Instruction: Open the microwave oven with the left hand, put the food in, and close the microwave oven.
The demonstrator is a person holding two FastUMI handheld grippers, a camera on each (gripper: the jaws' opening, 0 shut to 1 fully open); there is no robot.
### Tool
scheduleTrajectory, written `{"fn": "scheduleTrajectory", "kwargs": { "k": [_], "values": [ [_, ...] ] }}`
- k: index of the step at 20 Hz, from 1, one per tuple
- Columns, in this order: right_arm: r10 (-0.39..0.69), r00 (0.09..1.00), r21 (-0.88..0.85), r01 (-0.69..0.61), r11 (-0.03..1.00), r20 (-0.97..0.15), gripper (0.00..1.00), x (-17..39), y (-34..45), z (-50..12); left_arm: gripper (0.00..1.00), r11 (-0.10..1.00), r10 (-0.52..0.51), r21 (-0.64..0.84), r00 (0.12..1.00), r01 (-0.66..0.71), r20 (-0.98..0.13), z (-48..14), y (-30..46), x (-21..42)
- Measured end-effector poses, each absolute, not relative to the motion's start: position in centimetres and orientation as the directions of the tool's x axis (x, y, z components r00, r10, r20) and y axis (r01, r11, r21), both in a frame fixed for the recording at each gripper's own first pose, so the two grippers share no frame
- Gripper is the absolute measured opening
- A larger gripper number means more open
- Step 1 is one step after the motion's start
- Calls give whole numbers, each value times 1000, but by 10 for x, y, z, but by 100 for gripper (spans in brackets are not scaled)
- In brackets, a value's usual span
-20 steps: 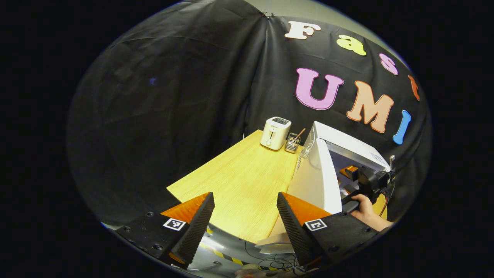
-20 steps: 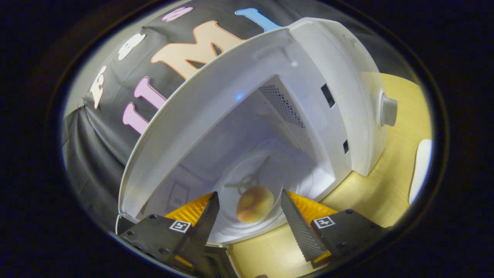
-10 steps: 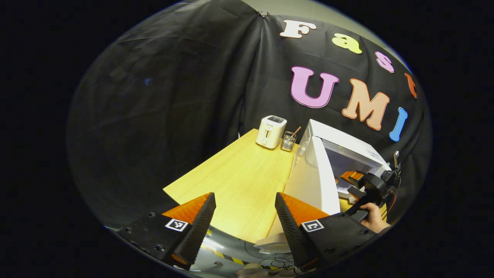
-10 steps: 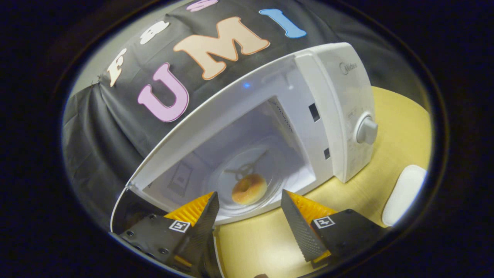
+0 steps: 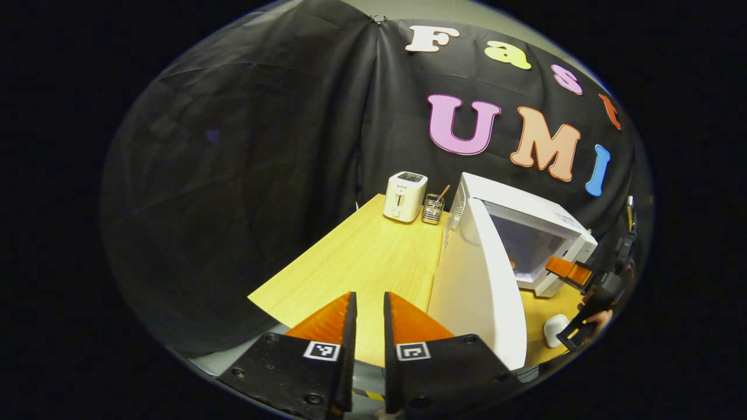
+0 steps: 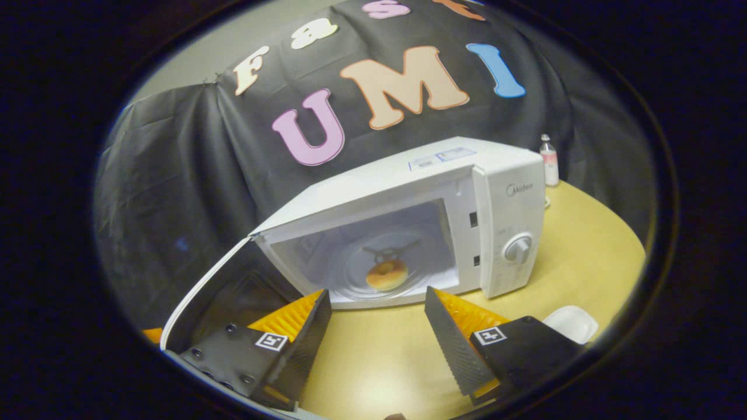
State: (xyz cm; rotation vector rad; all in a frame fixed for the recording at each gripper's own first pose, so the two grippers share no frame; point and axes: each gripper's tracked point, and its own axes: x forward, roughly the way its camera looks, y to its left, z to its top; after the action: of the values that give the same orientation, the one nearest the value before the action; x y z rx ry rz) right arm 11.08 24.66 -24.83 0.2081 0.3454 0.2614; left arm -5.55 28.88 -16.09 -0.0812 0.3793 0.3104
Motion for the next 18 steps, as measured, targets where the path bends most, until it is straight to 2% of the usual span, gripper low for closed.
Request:
{"fn": "scheduleTrajectory", "kwargs": {
  "k": [1, 2, 3, 6, 12, 18],
  "values": [
    [284, 911, 221, -224, 949, -300, 99, 105, 241, -243, 12, 951, 281, -16, 884, -309, -375, -160, 288, -54],
    [283, 913, 205, -229, 952, -293, 99, 98, 236, -237, 9, 958, 258, -24, 891, -287, -374, -159, 282, -53],
    [287, 913, 202, -235, 951, -291, 90, 91, 231, -231, 7, 964, 229, -38, 899, -261, -373, -159, 274, -51],
    [265, 922, 195, -215, 957, -283, 90, 73, 211, -216, 7, 980, 173, -31, 921, -196, -348, -156, 262, -45],
    [176, 942, 123, -146, 982, -287, 90, 35, 162, -190, 7, 995, 100, 44, 923, -90, -372, -162, 240, -41],
    [125, 949, 168, -78, 983, -288, 90, 19, 125, -172, 6, 996, 53, 91, 912, -17, -407, -170, 221, -46]
  ]
}}
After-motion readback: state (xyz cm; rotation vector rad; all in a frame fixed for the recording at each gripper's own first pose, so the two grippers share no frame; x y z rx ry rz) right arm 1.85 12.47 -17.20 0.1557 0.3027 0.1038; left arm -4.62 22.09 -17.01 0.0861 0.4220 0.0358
